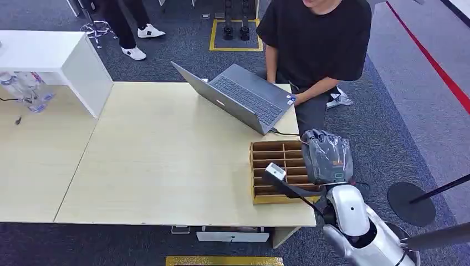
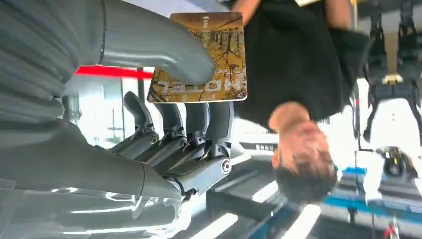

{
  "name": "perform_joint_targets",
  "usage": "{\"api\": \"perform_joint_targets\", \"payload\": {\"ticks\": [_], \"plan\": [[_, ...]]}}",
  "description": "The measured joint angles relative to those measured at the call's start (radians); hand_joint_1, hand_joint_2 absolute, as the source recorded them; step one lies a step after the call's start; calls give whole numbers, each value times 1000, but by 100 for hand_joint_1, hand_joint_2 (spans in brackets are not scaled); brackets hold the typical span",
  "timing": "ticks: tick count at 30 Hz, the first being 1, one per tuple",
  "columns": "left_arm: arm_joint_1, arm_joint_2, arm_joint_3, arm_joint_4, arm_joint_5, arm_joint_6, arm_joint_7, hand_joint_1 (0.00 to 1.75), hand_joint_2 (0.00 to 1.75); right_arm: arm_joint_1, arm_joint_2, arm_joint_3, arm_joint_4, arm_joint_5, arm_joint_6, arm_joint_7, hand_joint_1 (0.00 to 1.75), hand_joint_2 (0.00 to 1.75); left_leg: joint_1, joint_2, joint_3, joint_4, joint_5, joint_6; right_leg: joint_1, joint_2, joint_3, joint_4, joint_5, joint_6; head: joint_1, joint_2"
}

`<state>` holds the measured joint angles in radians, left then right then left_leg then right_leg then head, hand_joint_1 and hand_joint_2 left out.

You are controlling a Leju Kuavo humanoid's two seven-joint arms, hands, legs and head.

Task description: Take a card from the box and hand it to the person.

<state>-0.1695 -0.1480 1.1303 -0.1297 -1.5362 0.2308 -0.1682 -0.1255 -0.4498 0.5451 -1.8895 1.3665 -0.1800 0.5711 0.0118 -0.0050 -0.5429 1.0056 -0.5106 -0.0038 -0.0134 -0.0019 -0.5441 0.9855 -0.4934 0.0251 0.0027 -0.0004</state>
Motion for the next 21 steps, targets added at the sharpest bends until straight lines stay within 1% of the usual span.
{"api": "perform_joint_targets", "payload": {"ticks": [3, 5, 9, 12, 14, 15, 16, 18, 21], "plan": [[-1, 0, 0, 0, 0, -1, 0, 0, 0, -17, -10, -8, -43, 6, 13, 2, 140, 175, 0, 0, 0, 0, 0, 0, 0, 0, 0, 0, 0, 0, 0, 0], [-2, 0, 0, 0, 0, -2, 0, 0, 0, -28, -16, -11, -65, 3, 22, 4, 138, 175, 0, 0, 0, 0, 0, 0, 0, 0, 0, 0, 0, 0, 0, 0], [-7, 0, -3, 0, 0, -5, 2, 0, 0, -56, -27, -30, -77, -33, 28, 6, 131, 175, 0, 0, 0, 0, 0, 0, 0, 0, 0, 0, 0, 0, 0, 0], [-11, 0, -8, 0, 0, -8, 3, 0, 0, -74, -39, -46, -75, -71, 24, 14, 134, 175, 0, 0, 0, 0, 0, 0, 0, 0, 0, 0, 0, 0, 0, 0], [-14, 0, -12, 0, 0, -11, 5, 0, 0, -86, -48, -58, -71, -95, 22, 18, 131, 175, 0, 0, 0, 0, 0, 0, 0, 0, 0, 0, 0, 0, 0, 0], [-16, 0, -15, 0, 0, -11, 6, 0, 0, -91, -53, -65, -66, -107, 21, 21, 119, 175, 0, 0, 0, 0, 0, 0, 0, 0, 0, 0, 0, 0, 0, 0], [-18, -1, -18, 0, 0, -11, 8, 0, 0, -97, -58, -70, -57, -120, 21, 24, 117, 175, 0, 0, 0, 0, 0, 0, 0, 0, 0, 0, 0, 0, 0, 0], [-22, -2, -25, 0, 0, -13, 11, 0, 0, -103, -68, -81, -35, -139, 21, 27, 105, 175, 0, 0, 0, 0, 0, 0, 0, 0, 0, 0, 0, 0, 0, 0], [-23, -2, -27, 0, 0, -14, 17, 0, 0, -107, -78, -87, -4, -157, 18, 33, 112, 175, 0, 0, -1, 0, 0, 0, 0, 0, 0, 0, 0, 0, 0, 0]]}}
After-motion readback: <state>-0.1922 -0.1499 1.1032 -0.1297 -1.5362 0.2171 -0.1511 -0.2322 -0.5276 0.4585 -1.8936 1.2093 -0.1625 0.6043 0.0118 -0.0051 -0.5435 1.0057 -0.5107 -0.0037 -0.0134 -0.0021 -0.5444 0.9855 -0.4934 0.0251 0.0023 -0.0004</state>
